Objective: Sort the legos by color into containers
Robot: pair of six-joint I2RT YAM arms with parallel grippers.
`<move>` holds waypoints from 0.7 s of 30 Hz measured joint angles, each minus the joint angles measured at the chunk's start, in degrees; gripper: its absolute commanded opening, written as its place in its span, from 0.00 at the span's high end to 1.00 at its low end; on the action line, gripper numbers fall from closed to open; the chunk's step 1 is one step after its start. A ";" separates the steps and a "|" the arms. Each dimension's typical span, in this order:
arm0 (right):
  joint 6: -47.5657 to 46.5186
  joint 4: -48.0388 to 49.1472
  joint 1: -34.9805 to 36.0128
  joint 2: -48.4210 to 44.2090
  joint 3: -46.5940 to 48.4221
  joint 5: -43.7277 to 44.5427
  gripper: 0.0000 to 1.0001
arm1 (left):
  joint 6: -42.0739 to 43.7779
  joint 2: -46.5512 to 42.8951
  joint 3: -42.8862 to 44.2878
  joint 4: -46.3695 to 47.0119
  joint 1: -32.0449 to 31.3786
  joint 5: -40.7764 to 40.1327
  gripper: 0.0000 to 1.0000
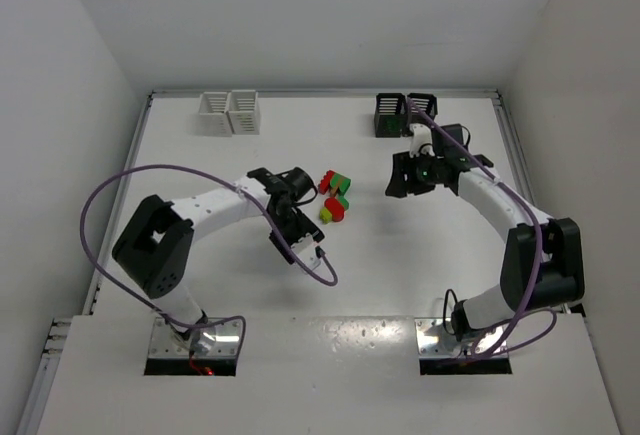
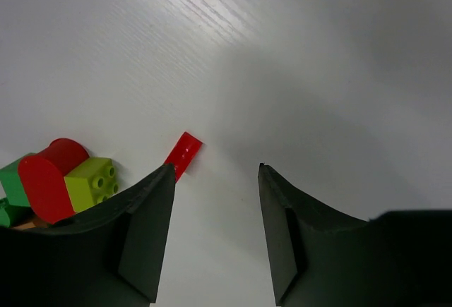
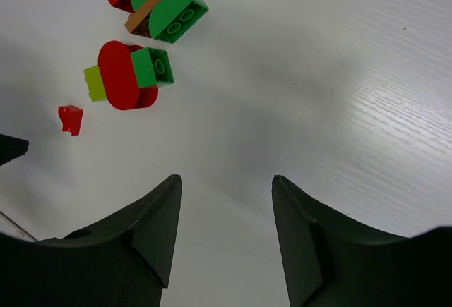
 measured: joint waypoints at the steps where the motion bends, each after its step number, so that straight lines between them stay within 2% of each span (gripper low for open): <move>1: 0.04 0.04 -0.28 0.00 0.00 0.02 0.45 | 1.09 1.27 0.96 -0.33 -0.07 -0.59 0.45; 21: 1.33 0.59 -3.19 0.00 0.00 -1.16 0.45 | 8.72 12.48 8.07 1.64 -1.81 -6.88 0.47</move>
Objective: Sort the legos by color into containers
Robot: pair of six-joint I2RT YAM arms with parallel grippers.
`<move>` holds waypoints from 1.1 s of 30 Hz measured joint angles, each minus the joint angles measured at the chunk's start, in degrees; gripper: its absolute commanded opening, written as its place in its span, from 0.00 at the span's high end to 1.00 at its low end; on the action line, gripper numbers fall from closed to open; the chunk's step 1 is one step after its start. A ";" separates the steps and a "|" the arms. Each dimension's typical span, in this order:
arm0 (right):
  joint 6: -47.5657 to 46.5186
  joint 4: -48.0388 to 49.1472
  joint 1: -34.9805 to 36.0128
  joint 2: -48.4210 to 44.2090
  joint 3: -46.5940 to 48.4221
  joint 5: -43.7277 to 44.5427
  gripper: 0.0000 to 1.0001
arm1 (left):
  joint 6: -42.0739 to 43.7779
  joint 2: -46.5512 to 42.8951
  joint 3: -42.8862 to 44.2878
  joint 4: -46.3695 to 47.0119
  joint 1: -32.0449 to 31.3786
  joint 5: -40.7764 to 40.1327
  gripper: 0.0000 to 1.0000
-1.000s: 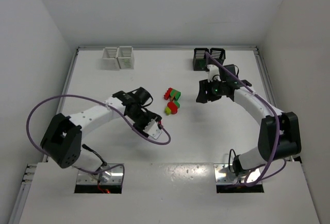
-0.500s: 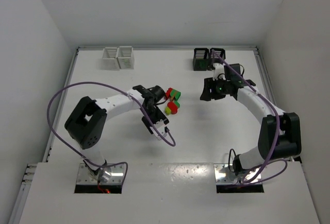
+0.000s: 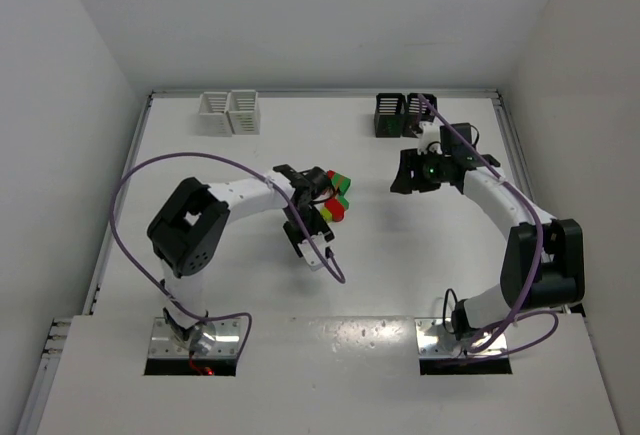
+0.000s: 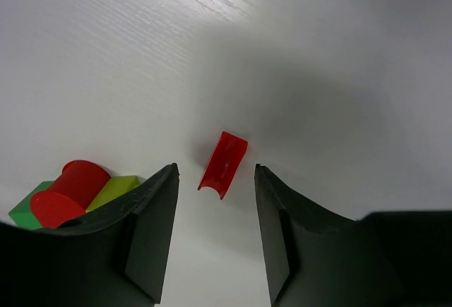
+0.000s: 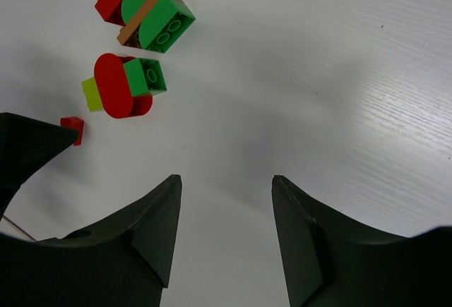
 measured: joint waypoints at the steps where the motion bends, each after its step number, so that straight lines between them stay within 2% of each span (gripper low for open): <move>1: 0.11 0.00 -0.13 0.00 0.00 -0.20 0.45 | 0.07 0.48 0.22 0.11 -0.04 -0.24 0.47; 6: 0.20 0.02 -0.35 0.00 0.00 -0.28 0.45 | 0.79 2.60 0.55 0.35 -0.07 -0.98 0.52; 10: 0.59 0.22 -0.70 0.00 0.00 -0.37 0.45 | 1.01 3.74 1.01 0.13 -0.09 -1.44 0.62; 15: 0.68 0.39 -0.94 0.00 0.00 -0.57 0.45 | 0.37 4.02 1.16 0.55 -0.09 -1.88 0.68; 23: 1.05 0.39 -0.94 0.00 0.00 -1.22 0.45 | -5.27 1.44 -2.34 4.59 0.94 -1.27 0.81; 27: 1.18 0.42 -0.94 0.00 0.00 -2.38 0.45 | -12.81 -4.09 -4.31 4.87 5.99 2.32 0.81; 33: 1.79 0.55 -0.92 1.33 0.20 -3.93 0.45 | -28.55 -18.12 -0.85 5.86 22.80 10.91 0.84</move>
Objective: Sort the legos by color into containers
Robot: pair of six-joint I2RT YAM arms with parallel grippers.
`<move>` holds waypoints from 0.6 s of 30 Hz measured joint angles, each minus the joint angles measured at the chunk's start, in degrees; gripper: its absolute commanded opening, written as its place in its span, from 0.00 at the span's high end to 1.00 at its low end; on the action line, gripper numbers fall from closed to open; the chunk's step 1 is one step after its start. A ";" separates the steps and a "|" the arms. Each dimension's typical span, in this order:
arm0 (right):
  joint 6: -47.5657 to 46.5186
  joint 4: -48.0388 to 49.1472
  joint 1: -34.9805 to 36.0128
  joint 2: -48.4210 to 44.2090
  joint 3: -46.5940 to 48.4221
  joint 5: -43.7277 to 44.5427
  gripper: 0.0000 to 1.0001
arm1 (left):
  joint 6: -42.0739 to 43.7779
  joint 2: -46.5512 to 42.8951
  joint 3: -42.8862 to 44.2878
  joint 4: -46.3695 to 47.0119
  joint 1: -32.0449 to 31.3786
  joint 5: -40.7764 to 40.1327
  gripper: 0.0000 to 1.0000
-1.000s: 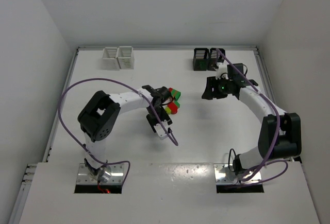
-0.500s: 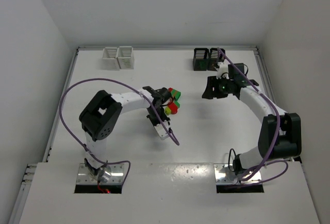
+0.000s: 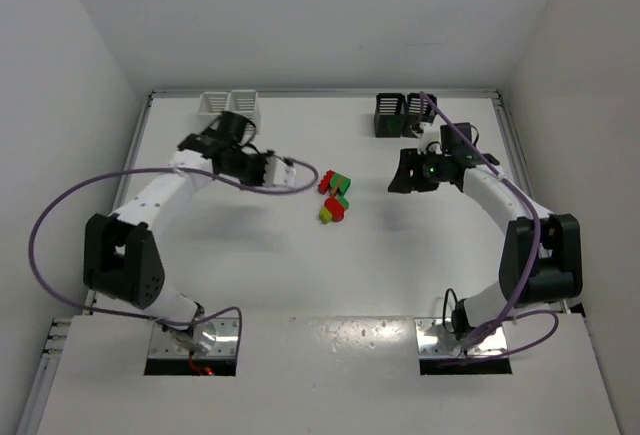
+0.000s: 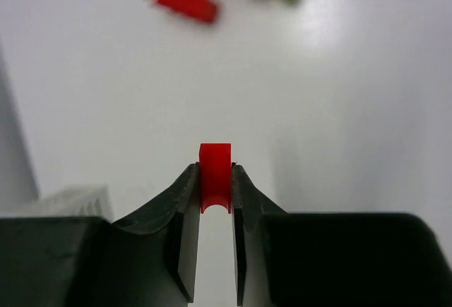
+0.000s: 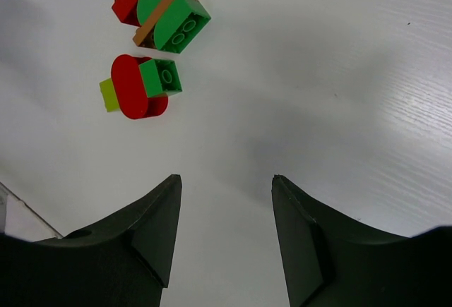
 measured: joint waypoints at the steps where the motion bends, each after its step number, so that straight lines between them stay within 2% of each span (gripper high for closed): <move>1: 0.07 -0.02 0.00 0.57 0.20 -0.15 0.45 | -3.45 -1.16 1.46 1.18 2.91 1.11 0.84; 4: 0.11 -0.09 0.00 2.40 1.16 -0.50 0.45 | -14.71 -1.29 6.29 5.44 10.75 2.97 0.90; 9: 0.20 -0.17 0.00 2.89 1.46 -0.92 0.45 | -35.54 5.05 12.33 18.25 21.53 3.61 0.91; 13: 0.26 -0.17 0.00 2.86 1.46 -0.87 0.45 | -50.29 15.47 20.22 25.07 26.47 1.66 0.91; 18: 0.24 -0.17 0.00 2.86 1.46 -0.83 0.45 | -63.32 27.87 31.74 29.64 28.72 -0.87 0.91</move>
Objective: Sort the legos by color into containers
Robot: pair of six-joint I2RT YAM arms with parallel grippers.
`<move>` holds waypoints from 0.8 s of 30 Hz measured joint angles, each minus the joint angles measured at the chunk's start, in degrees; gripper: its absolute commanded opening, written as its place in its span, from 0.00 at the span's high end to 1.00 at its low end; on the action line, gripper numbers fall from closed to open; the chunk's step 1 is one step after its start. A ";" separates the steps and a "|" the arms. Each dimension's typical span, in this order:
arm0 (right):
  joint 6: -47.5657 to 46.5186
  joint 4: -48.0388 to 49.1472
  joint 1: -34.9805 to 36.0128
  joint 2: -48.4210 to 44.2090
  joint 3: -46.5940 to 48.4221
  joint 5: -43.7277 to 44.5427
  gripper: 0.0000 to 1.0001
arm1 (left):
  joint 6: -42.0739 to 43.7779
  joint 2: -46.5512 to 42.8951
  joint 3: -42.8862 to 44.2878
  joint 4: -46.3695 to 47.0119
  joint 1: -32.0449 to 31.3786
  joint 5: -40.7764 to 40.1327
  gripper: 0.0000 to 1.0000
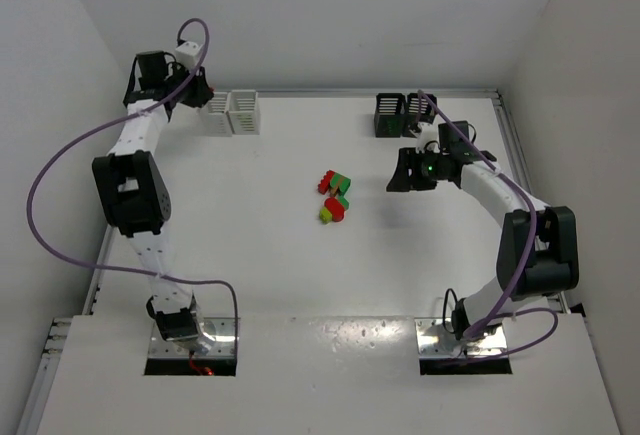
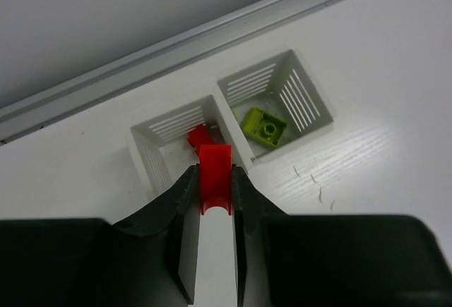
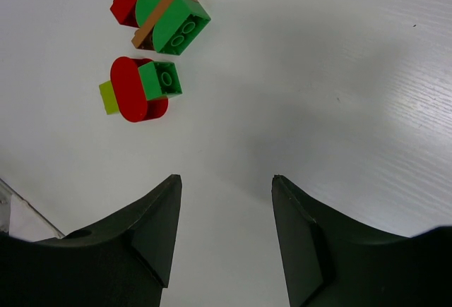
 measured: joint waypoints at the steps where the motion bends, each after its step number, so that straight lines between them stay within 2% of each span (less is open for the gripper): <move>1: 0.00 -0.02 0.00 0.00 0.00 0.02 0.45 | -1.25 1.92 1.75 0.20 0.07 -0.31 0.90; 8: 0.00 -0.02 0.00 0.00 0.00 0.09 0.45 | -8.20 9.01 9.68 1.84 0.04 -2.12 0.88; 19: 0.00 -0.07 0.00 0.00 0.00 0.11 0.45 | -9.90 12.50 11.39 2.32 -0.20 -4.15 0.83; 21: -0.02 -0.07 0.00 0.02 0.02 0.11 0.45 | -9.57 12.52 11.13 2.16 -0.20 -4.26 0.68; 22: 0.00 -0.09 0.00 0.04 0.07 0.11 0.44 | -9.42 12.52 10.99 2.23 -0.20 -4.35 0.58; 23: -0.02 -0.07 0.00 0.09 0.11 0.11 0.44 | -9.11 12.52 10.84 2.10 -0.20 -4.35 0.42; 24: -0.02 -0.13 0.00 0.09 0.11 0.11 0.44 | -8.81 12.52 10.67 1.92 -0.20 -4.39 0.34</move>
